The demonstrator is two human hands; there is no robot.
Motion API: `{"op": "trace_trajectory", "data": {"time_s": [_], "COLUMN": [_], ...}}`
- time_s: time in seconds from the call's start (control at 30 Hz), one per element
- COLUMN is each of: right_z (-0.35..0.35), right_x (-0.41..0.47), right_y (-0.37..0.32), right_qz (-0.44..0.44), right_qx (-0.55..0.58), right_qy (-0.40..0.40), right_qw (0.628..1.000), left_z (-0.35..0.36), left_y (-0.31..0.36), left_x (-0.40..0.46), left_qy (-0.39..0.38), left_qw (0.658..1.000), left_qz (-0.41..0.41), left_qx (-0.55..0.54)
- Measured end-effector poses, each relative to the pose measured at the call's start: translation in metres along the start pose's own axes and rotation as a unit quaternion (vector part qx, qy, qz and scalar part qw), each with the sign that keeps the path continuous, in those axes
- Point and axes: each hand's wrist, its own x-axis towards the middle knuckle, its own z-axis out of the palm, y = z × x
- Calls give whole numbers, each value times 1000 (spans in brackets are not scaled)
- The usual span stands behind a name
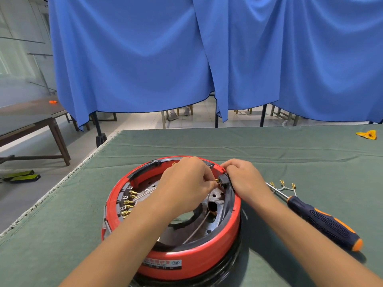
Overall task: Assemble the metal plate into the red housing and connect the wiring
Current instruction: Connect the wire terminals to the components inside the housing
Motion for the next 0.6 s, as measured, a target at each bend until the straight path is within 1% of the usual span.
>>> {"op": "trace_trajectory", "data": {"time_s": [0.33,0.47,0.6], "right_z": [1,1,1], "right_x": [-1,-1,-3], "right_y": [0,-1,-2], "right_qz": [6,14,21], "right_qx": [4,5,1], "right_qy": [7,9,8], "right_qw": [1000,1000,1000], "left_z": [4,7,10], "left_y": [2,6,9], "left_x": [-4,-6,-9], "left_qy": [11,24,66], "left_qw": [1000,995,963], "left_qz": [18,56,123], "left_qx": [-6,85,231]}}
